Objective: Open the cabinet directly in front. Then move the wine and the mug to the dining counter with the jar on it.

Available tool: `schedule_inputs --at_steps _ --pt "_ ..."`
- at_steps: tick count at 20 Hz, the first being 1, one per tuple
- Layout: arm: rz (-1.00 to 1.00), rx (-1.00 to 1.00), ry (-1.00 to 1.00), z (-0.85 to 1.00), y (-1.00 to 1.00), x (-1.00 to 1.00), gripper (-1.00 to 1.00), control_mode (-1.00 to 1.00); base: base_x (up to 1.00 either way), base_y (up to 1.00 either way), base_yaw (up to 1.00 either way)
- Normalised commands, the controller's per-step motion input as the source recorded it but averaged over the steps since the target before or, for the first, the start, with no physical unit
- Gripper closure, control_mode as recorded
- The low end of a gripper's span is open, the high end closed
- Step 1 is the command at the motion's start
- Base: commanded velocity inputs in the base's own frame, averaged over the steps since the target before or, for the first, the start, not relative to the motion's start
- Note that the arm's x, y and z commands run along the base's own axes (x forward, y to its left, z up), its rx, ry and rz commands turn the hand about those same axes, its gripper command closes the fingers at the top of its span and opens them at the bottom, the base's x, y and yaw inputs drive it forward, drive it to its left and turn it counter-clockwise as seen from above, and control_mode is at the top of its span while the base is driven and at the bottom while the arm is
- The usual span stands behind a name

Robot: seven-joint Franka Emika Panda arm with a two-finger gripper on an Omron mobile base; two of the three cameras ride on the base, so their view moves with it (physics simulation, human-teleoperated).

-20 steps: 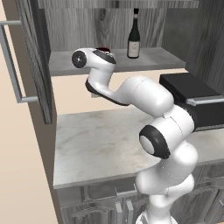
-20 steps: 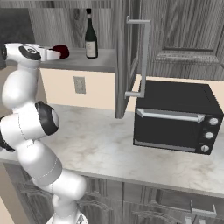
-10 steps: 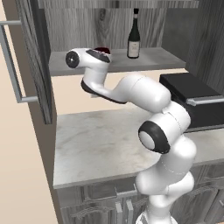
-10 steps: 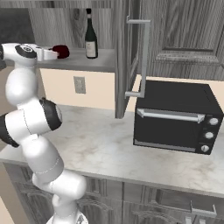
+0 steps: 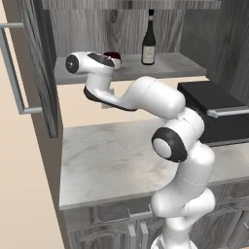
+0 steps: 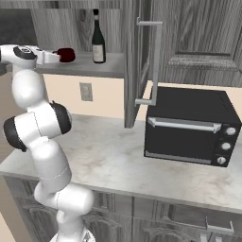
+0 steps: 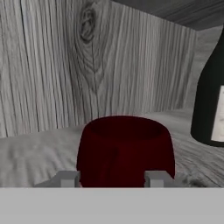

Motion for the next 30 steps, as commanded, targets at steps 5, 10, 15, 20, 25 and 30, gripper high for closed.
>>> schedule_inputs --at_steps 5,10,15,20,25,30 --pt "0.00 0.00 -0.03 0.02 0.00 -0.02 1.00 -1.00 0.00 0.00 0.00" --pt "0.05 0.00 -0.22 0.22 -0.03 -0.34 1.00 -1.00 0.00 0.00 0.00" --pt "0.17 0.00 -0.25 0.13 -0.10 -0.57 1.00 -1.00 0.00 0.00 0.00" --pt "0.14 0.00 -0.06 0.22 -0.04 -0.71 1.00 -1.00 0.00 0.00 0.00" --pt "0.13 0.02 0.00 0.13 -0.40 -0.99 1.00 -1.00 0.00 0.00 0.00" --pt "0.19 0.04 0.00 0.05 -0.61 -1.00 1.00 -1.00 0.00 0.00 0.00"
